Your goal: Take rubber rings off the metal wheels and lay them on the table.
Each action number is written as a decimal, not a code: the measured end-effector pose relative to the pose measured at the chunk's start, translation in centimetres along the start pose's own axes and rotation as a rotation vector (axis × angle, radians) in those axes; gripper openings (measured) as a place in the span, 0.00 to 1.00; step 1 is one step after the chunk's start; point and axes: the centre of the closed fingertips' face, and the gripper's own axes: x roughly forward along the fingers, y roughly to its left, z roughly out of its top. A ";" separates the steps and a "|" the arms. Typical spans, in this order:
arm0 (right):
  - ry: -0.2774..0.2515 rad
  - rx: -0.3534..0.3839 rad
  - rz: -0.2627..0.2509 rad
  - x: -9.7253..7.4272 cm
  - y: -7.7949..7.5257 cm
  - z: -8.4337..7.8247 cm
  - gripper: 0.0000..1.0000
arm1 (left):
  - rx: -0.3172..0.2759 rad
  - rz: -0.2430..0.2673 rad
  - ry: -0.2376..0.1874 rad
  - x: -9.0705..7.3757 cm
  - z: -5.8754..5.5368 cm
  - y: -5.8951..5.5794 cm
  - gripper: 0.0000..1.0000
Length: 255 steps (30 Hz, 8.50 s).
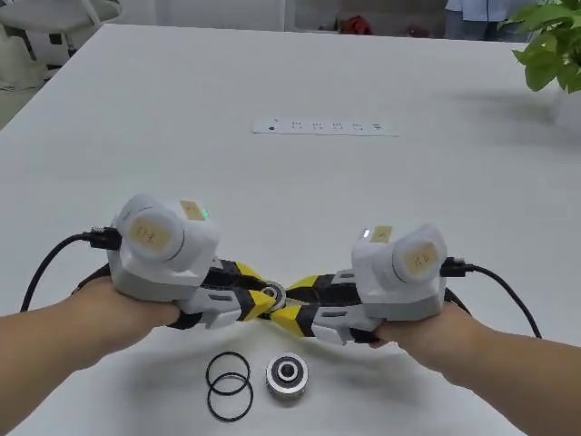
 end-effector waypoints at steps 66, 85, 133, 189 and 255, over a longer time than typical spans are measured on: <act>-0.089 0.312 -0.022 -1.2 -1.4 0.6 0.00 | 0.020 0.029 0.017 -0.2 -0.3 0.1 0.13; -0.089 0.310 -0.013 -0.9 -0.8 1.4 0.00 | 0.014 0.038 0.018 0.0 -0.1 0.1 0.13; -0.124 0.299 -0.005 -1.6 -0.4 2.4 0.00 | -0.001 0.032 -0.020 -1.4 1.4 -0.3 0.20; -0.175 0.300 0.081 -2.7 3.1 5.3 0.00 | -0.006 0.098 -0.098 -8.8 1.8 -0.5 0.40; -0.007 0.306 0.162 0.6 6.2 1.2 0.00 | -0.028 0.078 -0.029 -12.0 -3.9 -2.9 0.47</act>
